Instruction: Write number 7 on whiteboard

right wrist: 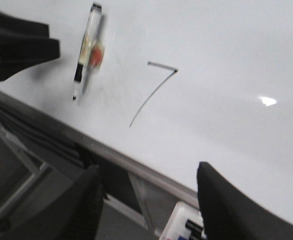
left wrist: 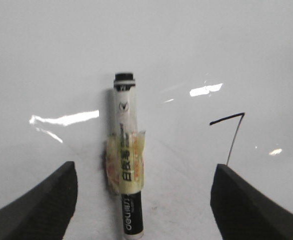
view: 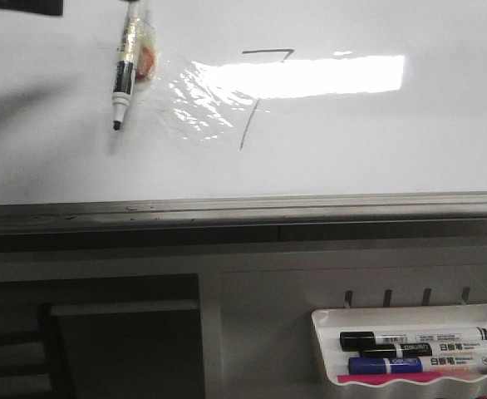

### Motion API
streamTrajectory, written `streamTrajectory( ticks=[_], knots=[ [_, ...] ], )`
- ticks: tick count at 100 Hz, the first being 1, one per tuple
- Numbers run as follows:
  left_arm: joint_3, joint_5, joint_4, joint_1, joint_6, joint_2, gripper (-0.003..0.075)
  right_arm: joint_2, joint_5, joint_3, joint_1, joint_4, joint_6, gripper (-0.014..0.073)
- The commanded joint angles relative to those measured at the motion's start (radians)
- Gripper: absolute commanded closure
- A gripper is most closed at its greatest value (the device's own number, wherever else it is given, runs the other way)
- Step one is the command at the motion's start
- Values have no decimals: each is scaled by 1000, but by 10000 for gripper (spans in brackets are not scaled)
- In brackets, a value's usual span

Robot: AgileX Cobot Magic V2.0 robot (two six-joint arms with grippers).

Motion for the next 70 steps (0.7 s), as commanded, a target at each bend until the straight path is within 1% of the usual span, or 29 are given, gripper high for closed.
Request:
streamTrajectory(
  ticks=[1, 10, 15, 19, 22, 26, 27, 29, 32, 33, 34, 36, 37, 45, 50, 55, 61, 70],
  knots=[
    [-13, -36, 90, 2, 2, -107, 209, -1, -164, -25, 0, 101, -5, 343],
    [-13, -32, 150, 2, 2, -189, 215, -1, -253, -25, 0, 150, -5, 487],
    [-13, -32, 176, 2, 2, -240, 249, -1, -287, -25, 0, 162, -5, 573],
    [-13, -32, 191, 2, 2, -270, 303, -1, -301, -25, 0, 162, -5, 645],
    [-11, -29, 198, 2, 2, -298, 351, -1, -305, -25, 0, 162, -5, 664],
    [-11, -22, 204, 2, 2, -323, 441, -1, -305, -25, 0, 162, -12, 664],
    [-11, -18, 204, 2, 2, -333, 476, -1, -305, -25, 0, 162, -16, 664],
    [-11, -14, 206, 2, 2, -348, 512, -2, -305, -23, 0, 162, -23, 665],
    [-11, -3, 206, 2, 2, -368, 607, -7, -305, -22, 0, 162, -34, 665],
    [-11, 4, 206, 2, 2, -372, 627, -11, -305, -22, 0, 162, -38, 665],
    [-9, 8, 206, 2, 2, -382, 666, -13, -305, -18, 0, 162, -48, 665],
    [-9, 21, 206, 2, 2, -396, 705, -18, -305, -14, 0, 162, -68, 665],
    [-9, 26, 208, 2, 2, -401, 743, -21, -305, -10, 0, 165, -75, 665],
    [13, 73, 212, 2, 2, -459, 741, -76, -312, 32, 0, 207, -174, 665],
    [42, 79, 209, -2, 2, -510, 741, -124, -314, 73, 0, 240, -241, 665],
    [83, 71, 196, -2, 2, -556, 741, -179, -322, 127, 0, 277, -280, 665],
    [146, 53, 194, -2, 2, -614, 741, -255, -340, 188, 0, 299, -309, 665],
    [245, 16, 196, -2, 2, -732, 741, -357, -354, 286, 0, 299, -311, 665]
  ],
)
